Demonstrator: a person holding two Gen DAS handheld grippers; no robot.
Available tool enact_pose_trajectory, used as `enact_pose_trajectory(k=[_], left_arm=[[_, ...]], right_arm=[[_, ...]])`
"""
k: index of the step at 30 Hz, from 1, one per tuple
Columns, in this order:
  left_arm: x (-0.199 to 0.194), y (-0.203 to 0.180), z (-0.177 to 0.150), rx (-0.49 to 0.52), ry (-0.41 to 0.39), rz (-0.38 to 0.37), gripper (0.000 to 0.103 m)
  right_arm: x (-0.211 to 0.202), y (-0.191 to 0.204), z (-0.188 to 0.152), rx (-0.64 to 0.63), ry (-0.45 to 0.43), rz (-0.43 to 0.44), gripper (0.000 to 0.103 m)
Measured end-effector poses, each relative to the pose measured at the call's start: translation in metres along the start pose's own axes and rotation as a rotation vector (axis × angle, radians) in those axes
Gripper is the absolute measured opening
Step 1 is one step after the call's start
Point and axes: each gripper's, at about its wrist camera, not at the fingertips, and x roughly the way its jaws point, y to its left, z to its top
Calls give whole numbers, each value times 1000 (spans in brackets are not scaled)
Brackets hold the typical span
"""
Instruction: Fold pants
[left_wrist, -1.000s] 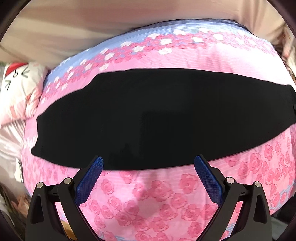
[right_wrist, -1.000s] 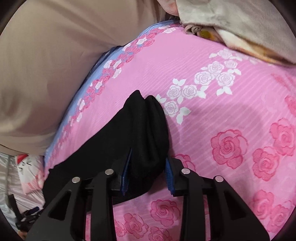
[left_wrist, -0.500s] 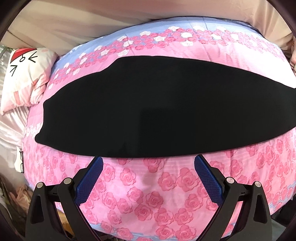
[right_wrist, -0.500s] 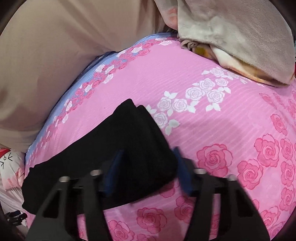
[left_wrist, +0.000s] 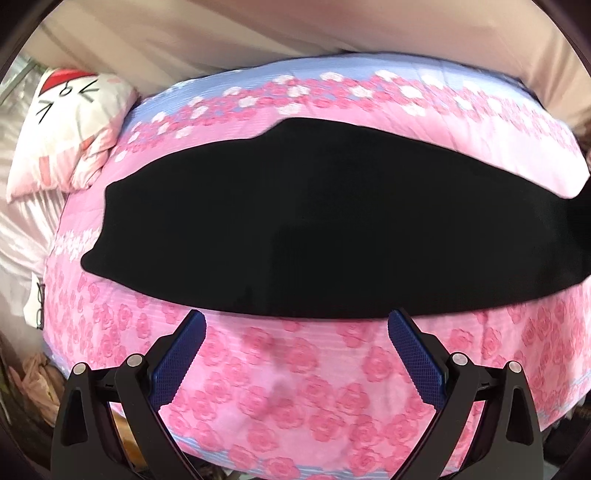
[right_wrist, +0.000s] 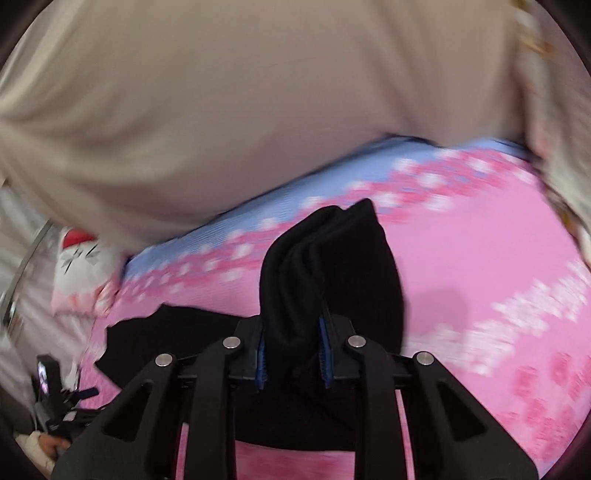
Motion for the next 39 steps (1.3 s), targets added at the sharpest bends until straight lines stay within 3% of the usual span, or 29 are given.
enact_pose_trajectory(k=[3,7,11,15,16,17,19,25,26,28,31,32,35,36,38,39], left_arm=[[4,38,1,-58,-3,-5,98],[13,91,-4,-125,2,7,98],[26,148,-13,-180,17,45,98],[40,195,-22,-224,39,52,98],[43,206,-24,-230,43,54,98],[47,213,-25,-232,47,51,98],[52,224,-26,-229,52,43,98],[66,239,-19,-194,44,10,98],[68,238,-18,-189,44,2,98],[73,236,-14,-175,40,-11,98],[78,233,-10,-167,48,-34,98],[78,234,-9,-171,51,-41,98],[72,245,-12,-207,45,-53,98],[71,251,-14,-220,38,-47,98],[70,268,-23,-255,38,-25,98],[71,277,-29,-273,45,-12,98]], right_arm=[[52,85,-3,-116,86,110,21],[132,174,-38,-235,231,178,21],[209,245,-87,-341,366,199,21],[251,271,-132,-434,468,139,24],[256,272,-139,-452,478,131,31],[252,274,-143,-463,455,140,49],[237,280,-142,-429,453,186,71],[177,272,-126,-320,322,176,72],[177,268,-124,-289,321,162,67],[191,264,-127,-281,352,111,60],[233,261,-150,-320,471,3,59],[233,267,-151,-346,444,-20,59],[213,310,-139,-421,358,-36,62],[206,336,-137,-480,321,-2,66],[209,391,-144,-618,297,69,85],[215,413,-150,-680,304,102,85]])
